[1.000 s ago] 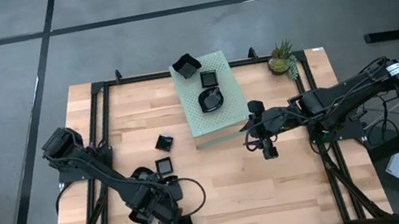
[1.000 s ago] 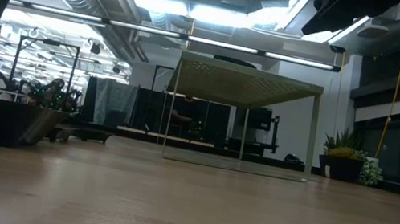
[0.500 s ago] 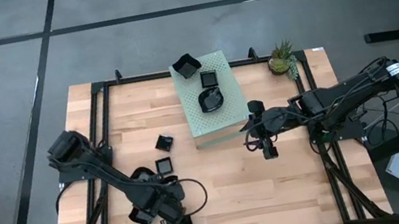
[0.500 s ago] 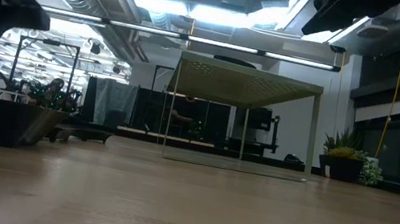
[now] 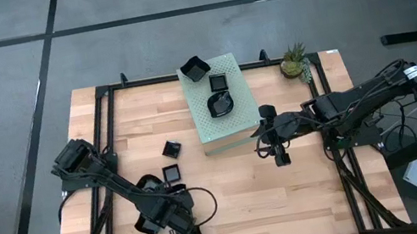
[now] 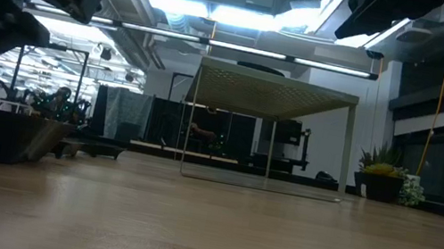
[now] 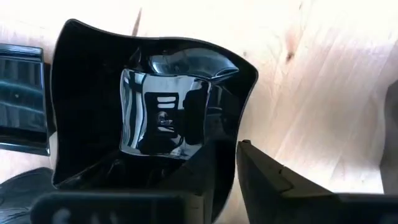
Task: Pick & Place Mini shaped plates
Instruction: Stack the black distorted square plate on top of the black distorted square plates on the shelf
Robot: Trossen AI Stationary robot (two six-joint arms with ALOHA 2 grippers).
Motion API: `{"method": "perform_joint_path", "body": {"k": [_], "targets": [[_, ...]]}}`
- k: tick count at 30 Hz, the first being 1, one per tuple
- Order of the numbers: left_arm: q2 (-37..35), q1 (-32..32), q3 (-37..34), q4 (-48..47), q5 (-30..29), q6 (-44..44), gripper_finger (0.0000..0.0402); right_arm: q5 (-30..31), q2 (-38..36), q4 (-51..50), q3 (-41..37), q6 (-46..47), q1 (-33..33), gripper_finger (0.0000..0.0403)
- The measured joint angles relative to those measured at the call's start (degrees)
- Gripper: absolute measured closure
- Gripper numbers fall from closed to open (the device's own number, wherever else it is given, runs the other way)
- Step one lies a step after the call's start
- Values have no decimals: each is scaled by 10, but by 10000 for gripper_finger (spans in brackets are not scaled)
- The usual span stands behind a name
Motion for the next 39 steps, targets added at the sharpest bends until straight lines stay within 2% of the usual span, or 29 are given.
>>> {"method": "perform_joint_path", "body": {"k": [5,7,11,21,33,39], "targets": [[-2,0,0,-1,3,-8,388,0,0,0,0,0,0,191],[-2,0,0,-1,3,-16,395,0,0,0,0,0,0,191],[-2,0,16,-11,4,-19,399,0,0,0,0,0,0,191],[-2,0,112,-93,-8,-7,399,0,0,0,0,-2,0,191],[-13,5,224,-246,-70,-52,399,0,0,0,0,-12,0,191],[-13,21,288,-309,-107,-46,399,0,0,0,0,-16,0,191]]}}
